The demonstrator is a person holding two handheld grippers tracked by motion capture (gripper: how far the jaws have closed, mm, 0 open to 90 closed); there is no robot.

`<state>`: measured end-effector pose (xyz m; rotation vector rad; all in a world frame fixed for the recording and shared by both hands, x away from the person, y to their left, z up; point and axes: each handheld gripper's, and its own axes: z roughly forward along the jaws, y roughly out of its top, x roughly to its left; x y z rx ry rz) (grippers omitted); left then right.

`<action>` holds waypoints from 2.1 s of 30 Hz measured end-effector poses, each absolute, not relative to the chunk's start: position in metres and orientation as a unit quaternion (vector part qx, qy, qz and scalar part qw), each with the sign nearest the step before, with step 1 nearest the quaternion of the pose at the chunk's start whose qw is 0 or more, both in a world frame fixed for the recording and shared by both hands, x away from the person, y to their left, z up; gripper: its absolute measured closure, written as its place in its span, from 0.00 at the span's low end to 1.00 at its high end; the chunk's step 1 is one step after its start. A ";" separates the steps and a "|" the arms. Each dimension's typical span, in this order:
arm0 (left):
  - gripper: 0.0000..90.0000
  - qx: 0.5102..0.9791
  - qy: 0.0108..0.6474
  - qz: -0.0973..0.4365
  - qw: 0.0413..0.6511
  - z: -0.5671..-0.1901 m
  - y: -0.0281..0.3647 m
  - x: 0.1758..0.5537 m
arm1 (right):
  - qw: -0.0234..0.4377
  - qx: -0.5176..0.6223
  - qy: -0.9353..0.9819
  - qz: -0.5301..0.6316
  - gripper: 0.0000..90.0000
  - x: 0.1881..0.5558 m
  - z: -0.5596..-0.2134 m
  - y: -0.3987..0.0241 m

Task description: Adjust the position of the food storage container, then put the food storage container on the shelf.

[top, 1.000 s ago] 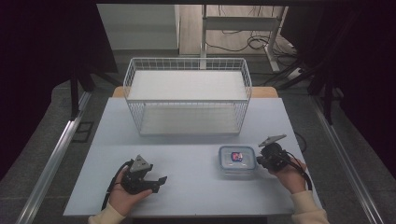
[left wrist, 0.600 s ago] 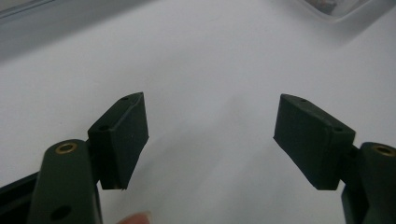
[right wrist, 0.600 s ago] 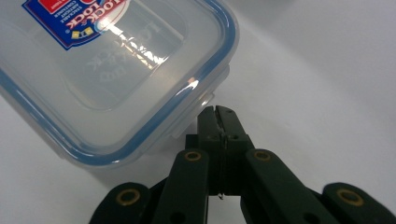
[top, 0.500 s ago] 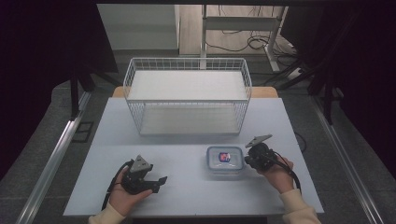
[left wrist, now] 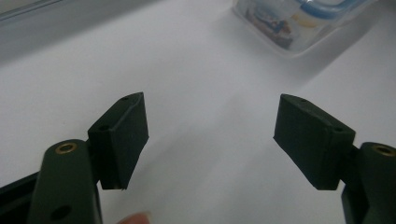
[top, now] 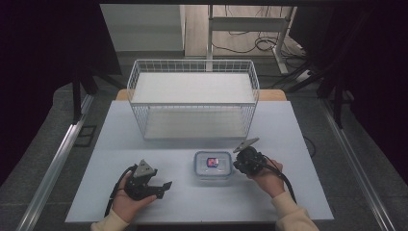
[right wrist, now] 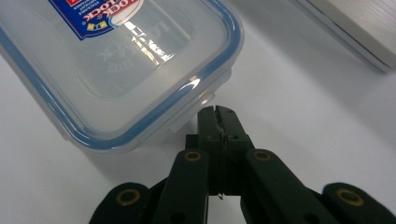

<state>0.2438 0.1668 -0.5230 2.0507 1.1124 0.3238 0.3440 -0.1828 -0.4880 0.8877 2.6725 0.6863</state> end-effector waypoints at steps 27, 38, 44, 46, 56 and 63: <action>0.29 0.801 0.442 0.126 0.384 -0.524 0.169 0.245 | 0.127 0.277 0.911 0.277 0.99 0.342 -0.479 -0.155; 0.29 0.795 0.447 0.130 0.389 -0.523 0.171 0.245 | 0.096 0.369 0.844 0.376 0.45 0.324 -0.479 -0.215; 0.29 0.793 0.448 0.128 0.392 -0.523 0.171 0.245 | 0.108 0.393 0.817 0.407 0.24 0.318 -0.477 -0.221; 0.28 0.792 0.448 0.127 0.394 -0.523 0.171 0.245 | 0.104 0.393 0.817 0.409 0.23 0.318 -0.477 -0.220; 0.26 0.778 0.458 0.112 0.415 -0.520 0.175 0.246 | 0.092 0.396 0.810 0.422 0.21 0.319 -0.475 -0.220; 0.25 0.768 0.466 0.104 0.426 -0.517 0.179 0.249 | 0.081 0.407 0.810 0.415 0.20 0.320 -0.478 -0.217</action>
